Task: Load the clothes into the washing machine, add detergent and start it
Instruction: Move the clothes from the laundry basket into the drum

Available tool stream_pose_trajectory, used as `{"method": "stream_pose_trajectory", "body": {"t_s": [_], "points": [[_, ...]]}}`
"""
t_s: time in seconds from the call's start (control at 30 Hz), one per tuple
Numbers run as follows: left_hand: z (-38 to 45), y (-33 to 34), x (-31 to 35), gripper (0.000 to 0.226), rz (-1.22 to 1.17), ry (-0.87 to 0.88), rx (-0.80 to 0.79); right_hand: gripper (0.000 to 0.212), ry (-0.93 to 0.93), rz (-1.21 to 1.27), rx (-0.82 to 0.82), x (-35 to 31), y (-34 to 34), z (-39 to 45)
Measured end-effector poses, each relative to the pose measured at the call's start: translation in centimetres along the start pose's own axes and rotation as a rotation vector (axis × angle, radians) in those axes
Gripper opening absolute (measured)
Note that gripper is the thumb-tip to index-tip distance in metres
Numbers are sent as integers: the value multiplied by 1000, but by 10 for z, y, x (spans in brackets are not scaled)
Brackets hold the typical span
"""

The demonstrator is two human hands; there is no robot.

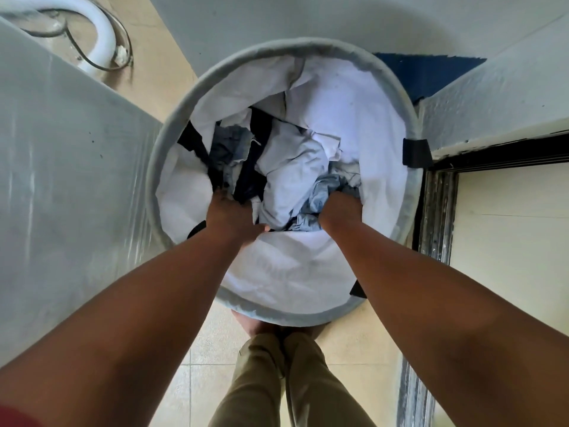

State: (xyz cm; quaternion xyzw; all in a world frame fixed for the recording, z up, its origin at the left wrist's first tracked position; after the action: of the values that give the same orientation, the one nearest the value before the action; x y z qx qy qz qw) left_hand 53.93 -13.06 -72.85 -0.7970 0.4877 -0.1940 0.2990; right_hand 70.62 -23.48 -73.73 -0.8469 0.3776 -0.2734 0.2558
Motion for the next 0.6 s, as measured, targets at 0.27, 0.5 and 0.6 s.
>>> {"method": "stream_pose_trajectory", "body": {"t_s": [0.27, 0.5, 0.6], "points": [[-6, -18, 26, 88, -98, 130, 169, 22, -142, -30, -38, 2, -19, -24], [-36, -25, 46, 106, -135, 118, 126, 34, -155, 147, -139, 11, -60, -58], [-51, -30, 49, 107, -155, 105, 112, 30, -133, 185, -142, 21, -75, -72]]}}
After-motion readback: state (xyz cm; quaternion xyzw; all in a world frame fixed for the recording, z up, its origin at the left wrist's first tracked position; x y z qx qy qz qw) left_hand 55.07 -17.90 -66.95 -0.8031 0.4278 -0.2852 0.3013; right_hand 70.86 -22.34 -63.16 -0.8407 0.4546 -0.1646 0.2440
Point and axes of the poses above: each hand's wrist, its own z-axis towards the middle knuckle, its own y-axis out of the palm, x = y × z, the point moved 4 cm from there along z, towards the middle knuckle, and after that the axes turned 10 degrees about y, right-handed, at the moved point
